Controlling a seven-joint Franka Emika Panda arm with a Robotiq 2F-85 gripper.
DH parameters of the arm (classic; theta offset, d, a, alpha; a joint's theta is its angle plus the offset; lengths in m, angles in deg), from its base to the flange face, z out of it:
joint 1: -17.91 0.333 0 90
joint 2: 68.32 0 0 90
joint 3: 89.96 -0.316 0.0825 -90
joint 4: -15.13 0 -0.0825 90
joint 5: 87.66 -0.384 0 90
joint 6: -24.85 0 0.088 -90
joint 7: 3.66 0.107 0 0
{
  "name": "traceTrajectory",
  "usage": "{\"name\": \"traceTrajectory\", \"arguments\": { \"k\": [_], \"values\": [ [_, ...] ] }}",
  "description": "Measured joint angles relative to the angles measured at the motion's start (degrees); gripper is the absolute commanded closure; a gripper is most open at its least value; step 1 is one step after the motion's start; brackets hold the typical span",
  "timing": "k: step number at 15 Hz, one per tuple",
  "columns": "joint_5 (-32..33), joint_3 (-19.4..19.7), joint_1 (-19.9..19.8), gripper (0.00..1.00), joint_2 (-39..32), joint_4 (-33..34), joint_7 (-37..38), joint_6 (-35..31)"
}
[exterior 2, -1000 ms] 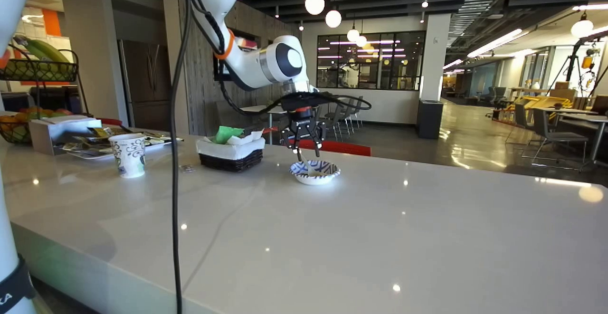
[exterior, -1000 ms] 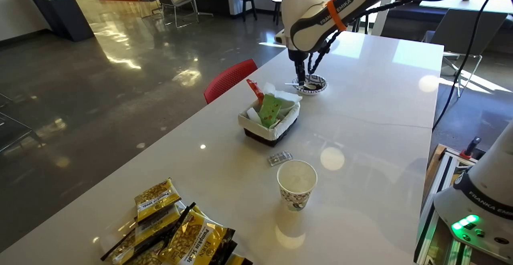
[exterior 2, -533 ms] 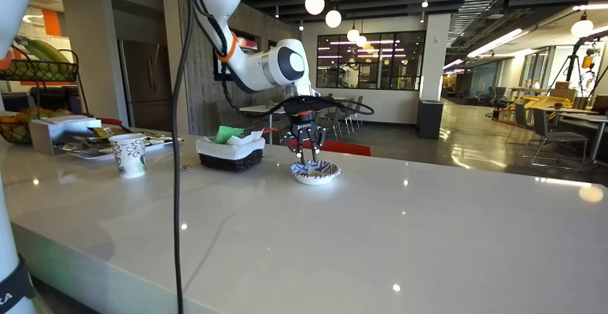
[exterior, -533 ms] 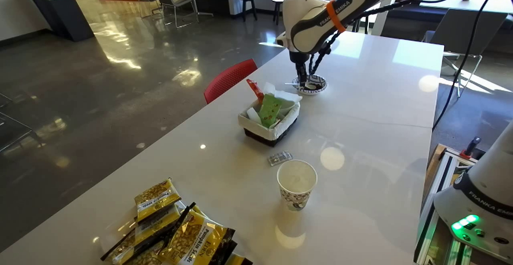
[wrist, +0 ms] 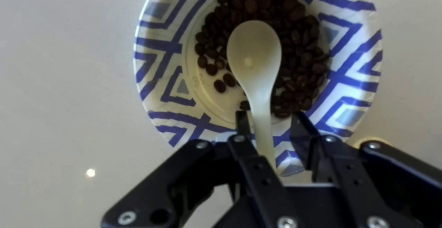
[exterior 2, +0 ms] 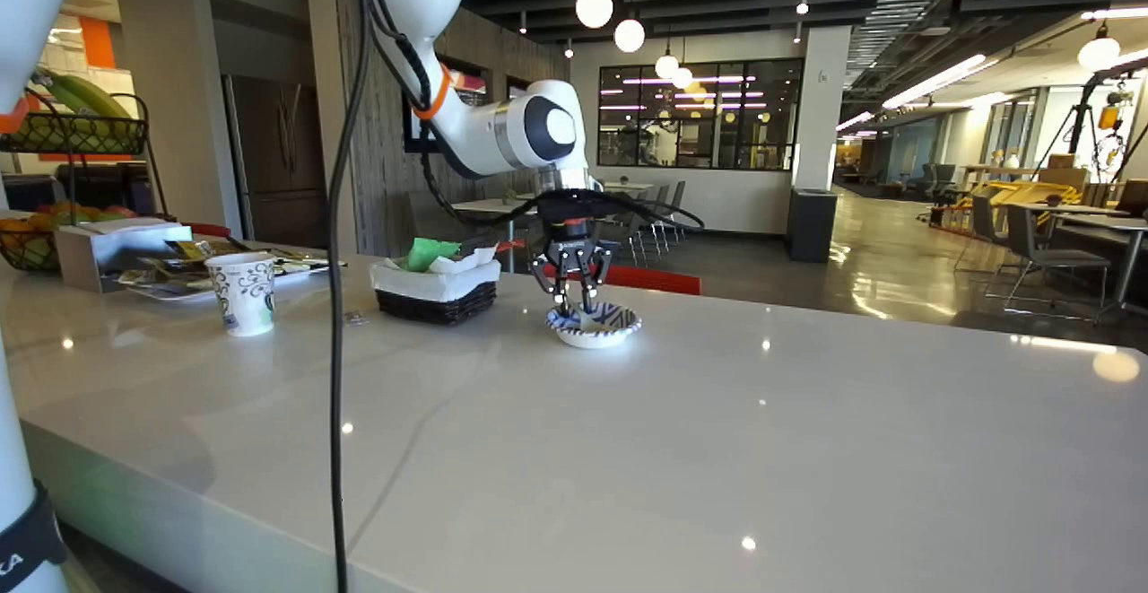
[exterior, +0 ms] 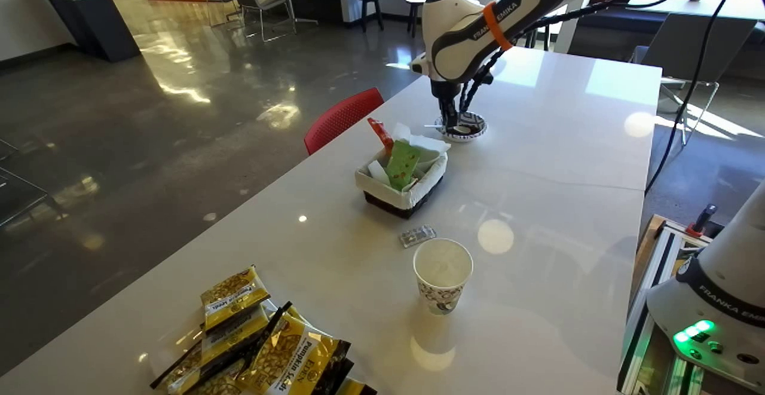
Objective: Use the plastic spoon to put some of the contents of the plate into the paper cup
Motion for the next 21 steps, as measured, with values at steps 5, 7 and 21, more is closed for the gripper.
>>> {"name": "traceTrajectory", "arguments": {
  "k": [5, 7, 21],
  "values": [
    [-1.1, 0.0, -0.7, 0.98, -0.6, 0.1, -1.7, -0.1],
    [-2.2, 0.0, -1.0, 0.96, -0.6, 0.1, -2.1, -0.7],
    [-22.1, -0.6, -4.1, 0.96, 3.9, -5.5, 9.7, -15.1]
  ]
}}
